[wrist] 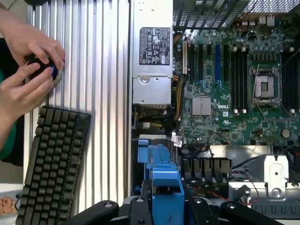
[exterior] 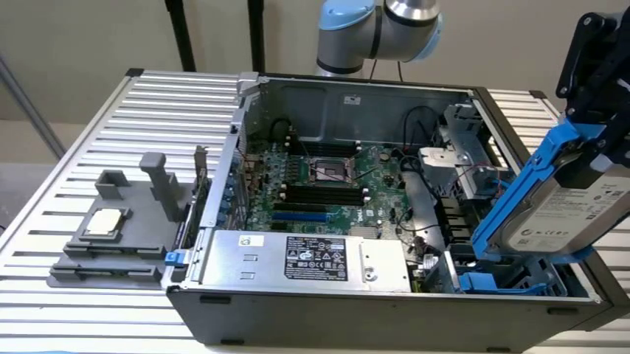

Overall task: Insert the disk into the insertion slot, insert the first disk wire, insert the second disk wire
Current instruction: 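Insert the disk into the insertion slot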

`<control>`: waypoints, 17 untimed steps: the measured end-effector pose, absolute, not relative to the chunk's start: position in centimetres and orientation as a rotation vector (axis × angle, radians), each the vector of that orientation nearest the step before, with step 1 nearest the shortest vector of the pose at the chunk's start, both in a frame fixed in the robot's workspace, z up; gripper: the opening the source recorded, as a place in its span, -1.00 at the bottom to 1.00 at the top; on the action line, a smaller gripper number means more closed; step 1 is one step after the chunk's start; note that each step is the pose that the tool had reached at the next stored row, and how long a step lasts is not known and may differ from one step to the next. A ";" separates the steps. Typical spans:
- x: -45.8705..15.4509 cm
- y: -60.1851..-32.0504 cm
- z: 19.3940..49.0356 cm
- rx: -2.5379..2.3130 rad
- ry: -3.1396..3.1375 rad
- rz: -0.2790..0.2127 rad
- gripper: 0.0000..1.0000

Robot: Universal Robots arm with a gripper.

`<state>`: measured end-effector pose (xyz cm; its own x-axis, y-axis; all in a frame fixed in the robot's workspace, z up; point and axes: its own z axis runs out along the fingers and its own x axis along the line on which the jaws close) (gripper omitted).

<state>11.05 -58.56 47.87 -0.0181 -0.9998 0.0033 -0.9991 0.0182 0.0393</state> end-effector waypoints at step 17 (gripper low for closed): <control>10.6 -58.8 45.3 2.181 -2.221 -0.041 -0.35</control>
<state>10.56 -58.79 45.33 -0.0181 -0.9998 0.0021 -0.9991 0.0182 0.0393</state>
